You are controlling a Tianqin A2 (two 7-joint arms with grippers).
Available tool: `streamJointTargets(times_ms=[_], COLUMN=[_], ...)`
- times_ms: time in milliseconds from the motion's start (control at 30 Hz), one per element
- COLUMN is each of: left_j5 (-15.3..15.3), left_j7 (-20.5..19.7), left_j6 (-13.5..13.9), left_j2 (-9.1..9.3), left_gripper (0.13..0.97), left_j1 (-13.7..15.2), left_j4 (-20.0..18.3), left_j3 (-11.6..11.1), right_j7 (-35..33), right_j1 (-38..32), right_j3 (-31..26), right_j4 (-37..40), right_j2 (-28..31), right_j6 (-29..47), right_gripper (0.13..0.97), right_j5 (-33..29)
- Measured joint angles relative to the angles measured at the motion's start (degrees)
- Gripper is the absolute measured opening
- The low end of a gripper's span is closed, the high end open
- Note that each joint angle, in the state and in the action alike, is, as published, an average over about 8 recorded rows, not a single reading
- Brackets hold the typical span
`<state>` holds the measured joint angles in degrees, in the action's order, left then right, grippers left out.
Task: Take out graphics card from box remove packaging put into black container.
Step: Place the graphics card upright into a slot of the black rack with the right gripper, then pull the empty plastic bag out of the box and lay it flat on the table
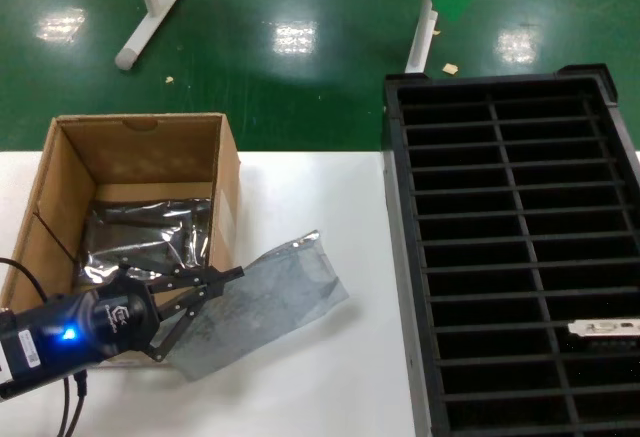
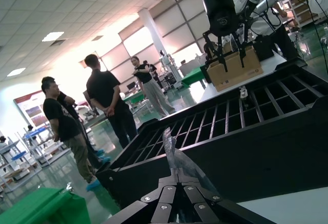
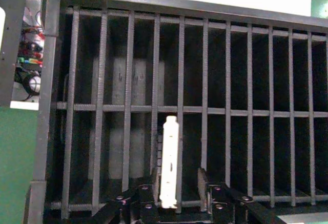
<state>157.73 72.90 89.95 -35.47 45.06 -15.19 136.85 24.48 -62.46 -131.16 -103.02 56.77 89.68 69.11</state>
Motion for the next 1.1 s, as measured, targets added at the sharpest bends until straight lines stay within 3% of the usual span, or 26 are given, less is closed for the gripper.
streamJointTargets(times_ms=[167, 433, 733, 800, 867, 1100], left_j5=[0.00, 0.00, 0.00, 0.00, 0.00, 0.00], left_j7=[-0.06, -0.28, -1.33, -1.62, -1.90, -2.87], left_j6=[0.00, 0.00, 0.00, 0.00, 0.00, 0.00], left_j2=[-0.06, -0.34, -1.12, -1.30, -1.46, -1.80], left_gripper=[0.142, 0.142, 0.142, 0.142, 0.142, 0.142], left_j1=[-0.07, -0.29, -0.30, -0.34, -0.41, -0.73], left_j4=[-0.16, -0.72, -3.16, -3.90, -4.72, -7.84], left_j3=[0.03, 0.21, 0.37, 0.37, 0.37, 0.76], right_j7=[-0.47, 0.16, 4.92, 5.82, 6.23, 5.16], right_j1=[2.73, 7.76, 20.02, 21.88, 22.87, 22.46], right_j3=[2.36, 7.15, 16.60, 18.17, 19.11, 19.37], right_j4=[-0.14, -0.74, -2.06, -2.30, -2.42, -2.26], right_j2=[-0.37, -0.51, 0.28, 0.27, 0.15, -0.45], right_j6=[-0.33, -3.86, -17.59, -19.44, -20.24, -18.66], right_gripper=[0.305, 0.462, 0.677, 0.677, 0.677, 0.824], right_j5=[-0.52, -1.75, -3.86, -4.07, -4.21, -4.43])
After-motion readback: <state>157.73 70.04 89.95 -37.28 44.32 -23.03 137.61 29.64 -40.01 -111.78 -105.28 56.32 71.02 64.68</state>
